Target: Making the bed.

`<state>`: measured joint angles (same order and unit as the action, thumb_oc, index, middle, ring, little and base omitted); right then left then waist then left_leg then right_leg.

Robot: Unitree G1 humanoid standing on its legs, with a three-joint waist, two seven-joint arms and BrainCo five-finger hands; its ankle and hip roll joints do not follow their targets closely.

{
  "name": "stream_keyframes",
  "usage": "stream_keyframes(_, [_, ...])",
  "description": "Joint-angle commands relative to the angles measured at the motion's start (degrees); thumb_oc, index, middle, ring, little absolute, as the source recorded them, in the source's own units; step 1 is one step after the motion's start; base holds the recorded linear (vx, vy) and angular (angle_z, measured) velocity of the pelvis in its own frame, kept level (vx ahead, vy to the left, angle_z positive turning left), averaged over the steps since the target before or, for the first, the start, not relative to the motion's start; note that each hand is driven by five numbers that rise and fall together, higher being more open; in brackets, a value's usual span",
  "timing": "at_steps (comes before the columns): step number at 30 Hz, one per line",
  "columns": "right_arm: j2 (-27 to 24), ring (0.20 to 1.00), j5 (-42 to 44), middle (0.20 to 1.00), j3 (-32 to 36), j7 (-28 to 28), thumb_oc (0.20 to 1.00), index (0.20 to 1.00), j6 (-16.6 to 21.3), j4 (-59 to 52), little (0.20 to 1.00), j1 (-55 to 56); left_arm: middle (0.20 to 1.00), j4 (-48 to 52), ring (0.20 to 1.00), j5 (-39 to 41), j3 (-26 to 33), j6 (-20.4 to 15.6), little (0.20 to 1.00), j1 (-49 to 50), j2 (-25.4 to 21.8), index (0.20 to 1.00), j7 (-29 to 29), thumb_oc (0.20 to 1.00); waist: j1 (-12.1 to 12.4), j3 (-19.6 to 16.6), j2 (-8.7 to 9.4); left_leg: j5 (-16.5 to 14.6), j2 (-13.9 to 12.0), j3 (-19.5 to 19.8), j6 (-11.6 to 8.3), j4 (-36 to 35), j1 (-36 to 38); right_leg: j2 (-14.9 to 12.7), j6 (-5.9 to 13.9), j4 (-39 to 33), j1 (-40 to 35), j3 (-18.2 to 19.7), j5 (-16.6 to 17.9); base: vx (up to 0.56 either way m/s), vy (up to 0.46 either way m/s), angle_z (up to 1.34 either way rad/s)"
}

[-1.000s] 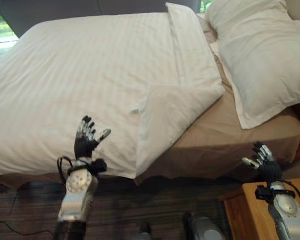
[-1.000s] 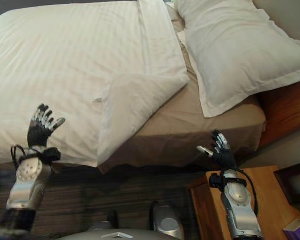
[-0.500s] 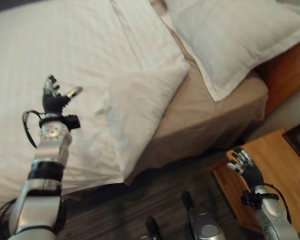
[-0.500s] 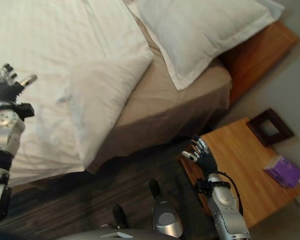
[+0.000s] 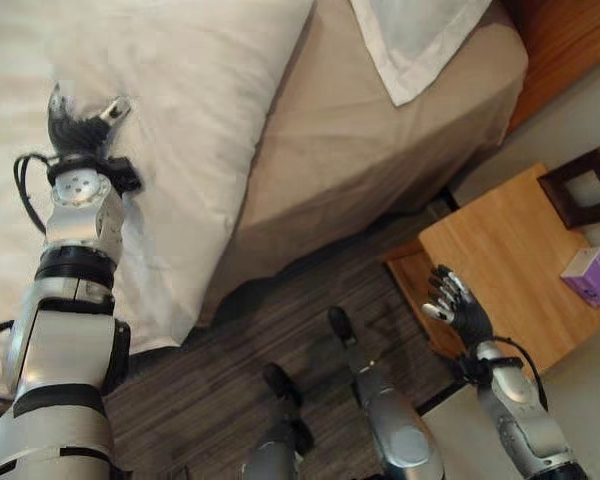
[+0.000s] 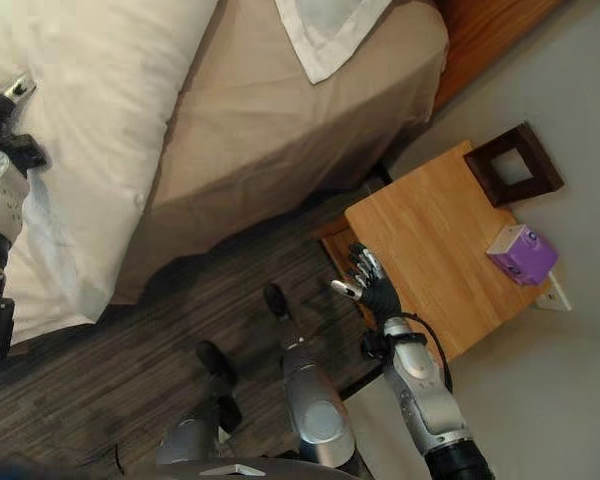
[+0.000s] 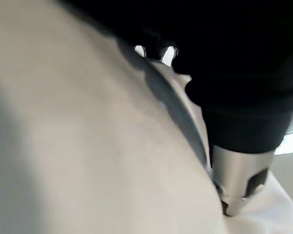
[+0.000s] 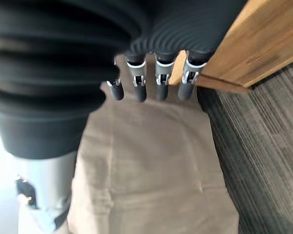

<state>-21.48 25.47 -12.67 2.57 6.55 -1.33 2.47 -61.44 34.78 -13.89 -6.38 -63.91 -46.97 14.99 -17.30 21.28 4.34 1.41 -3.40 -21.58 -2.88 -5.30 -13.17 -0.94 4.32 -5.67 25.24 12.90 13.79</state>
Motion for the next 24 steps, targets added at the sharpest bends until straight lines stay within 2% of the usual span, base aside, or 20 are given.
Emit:
stream_keyframes(1, [0.30,1.000,1.75,1.000,1.55,0.96,1.000,1.000,3.76,-0.03,1.000,-1.82,1.000,-4.76,1.000,-4.02,-3.13,0.38,1.000,-7.64,-2.11,1.000,-1.84,1.000,-0.75,0.30,-0.52,4.69,-2.74,3.41,-3.42,0.30,-2.39,-3.03,6.38,1.06,-3.06,-2.43,-5.20,-0.01,-0.005,-0.03])
stream_keyframes(2, [0.37,1.000,1.70,1.000,1.40,1.03,1.000,1.000,3.98,0.11,1.000,-1.80,1.000,-5.33,1.000,-6.68,-4.29,0.71,1.000,-8.58,-2.17,1.000,-1.93,1.000,-0.98,0.44,-0.51,4.74,-2.73,3.29,-3.43,0.30,-2.61,-2.97,6.50,0.99,-2.83,-2.41,-5.10,0.00,0.000,0.00])
stream_keyframes(4, [0.94,1.000,1.36,1.000,1.44,1.40,1.000,1.000,4.37,0.14,1.000,-1.53,1.000,-3.46,1.000,-5.85,-3.96,-0.18,1.000,-7.67,-0.37,1.000,-2.54,1.000,-0.98,1.07,-0.33,4.68,-2.64,3.02,-3.52,0.30,-3.20,-2.96,6.80,0.90,-2.07,-2.53,-4.93,0.00,0.000,0.00])
stream_keyframes(5, [1.07,1.000,1.06,1.000,1.27,1.41,1.000,1.000,4.40,0.18,1.000,-1.32,0.288,-2.08,0.288,-4.57,-3.36,-0.60,0.288,-6.34,0.77,0.288,-3.04,0.288,-0.88,1.22,-0.40,4.60,-2.57,3.12,-3.49,0.30,-3.06,-2.92,6.81,0.91,-2.15,-2.61,-5.01,0.03,-0.006,0.00])
stream_keyframes(6, [0.93,1.000,0.55,1.000,1.02,1.38,1.000,1.000,4.37,0.47,1.000,-1.21,0.200,-1.23,0.200,-4.65,-3.57,-0.65,0.200,-5.61,1.50,0.200,-3.44,0.200,-0.84,1.24,-0.59,4.52,-2.51,3.10,-3.52,0.30,-2.89,-2.95,6.78,0.89,-2.33,-2.55,-5.09,0.03,-0.001,0.00])
stream_keyframes(11, [0.14,1.000,-1.61,1.000,0.60,0.83,1.000,1.000,4.09,1.17,1.000,-1.58,0.200,4.42,0.200,-8.39,-7.02,-1.05,0.200,-3.93,2.84,0.200,-5.27,0.200,-0.63,1.22,-1.36,4.08,-2.39,2.90,-3.53,0.30,-1.67,-3.12,6.85,0.90,-3.32,-2.46,-5.37,0.02,0.014,0.01])
stream_keyframes(14, [-0.22,1.000,-2.51,1.000,2.39,1.94,1.000,1.000,4.14,2.27,1.000,-2.25,0.200,23.11,0.200,-7.23,-11.38,-2.83,0.200,0.03,7.68,0.200,-5.32,0.200,0.11,1.14,-3.26,3.70,-1.94,4.09,-3.20,0.30,-0.62,-3.79,6.76,0.89,-4.92,-3.63,-5.92,0.02,0.001,0.01])
stream_keyframes(15, [-0.22,1.000,-2.51,1.000,2.38,1.95,1.000,1.000,4.13,2.26,1.000,-2.24,0.200,23.13,0.200,-7.24,-11.36,-2.82,0.200,0.06,7.68,0.200,-5.31,0.200,0.10,1.14,-3.27,3.70,-1.94,4.10,-3.20,0.30,-0.62,-3.80,6.76,0.89,-4.93,-3.64,-5.92,0.02,-0.010,0.12])
stream_keyframes(16, [-0.13,1.000,-3.19,1.000,3.63,2.98,1.000,1.000,3.85,3.04,1.000,-2.29,0.200,31.99,0.200,-6.33,-14.50,-3.33,0.200,2.35,10.85,0.200,-5.64,0.200,0.46,1.13,-3.96,3.71,-1.70,4.92,-3.05,0.30,-0.41,-4.12,6.64,0.85,-5.67,-4.64,-6.19,0.02,-0.010,0.12])
stream_keyframes(20, [-0.03,1.000,-4.54,1.000,4.98,5.26,1.000,1.000,3.59,3.47,1.000,-3.73,0.200,44.77,0.200,-2.56,-19.68,-3.79,0.200,5.52,17.62,0.200,-9.53,0.200,0.46,1.65,-4.89,3.67,-1.23,6.24,-2.85,0.30,-0.61,-4.48,6.64,0.84,-6.14,-5.49,-6.35,-0.01,-0.005,0.14])
stream_keyframes(24, [0.19,1.000,-5.26,1.000,5.64,5.45,1.000,1.000,3.71,2.78,1.000,-3.07,0.200,50.65,0.200,-0.40,-21.79,-3.00,0.200,10.80,19.55,0.200,-13.01,0.200,0.37,2.14,-5.45,3.65,-1.13,5.98,-2.74,0.30,-0.71,-4.57,6.60,0.72,-6.03,-4.97,-6.31,0.00,0.002,0.03])
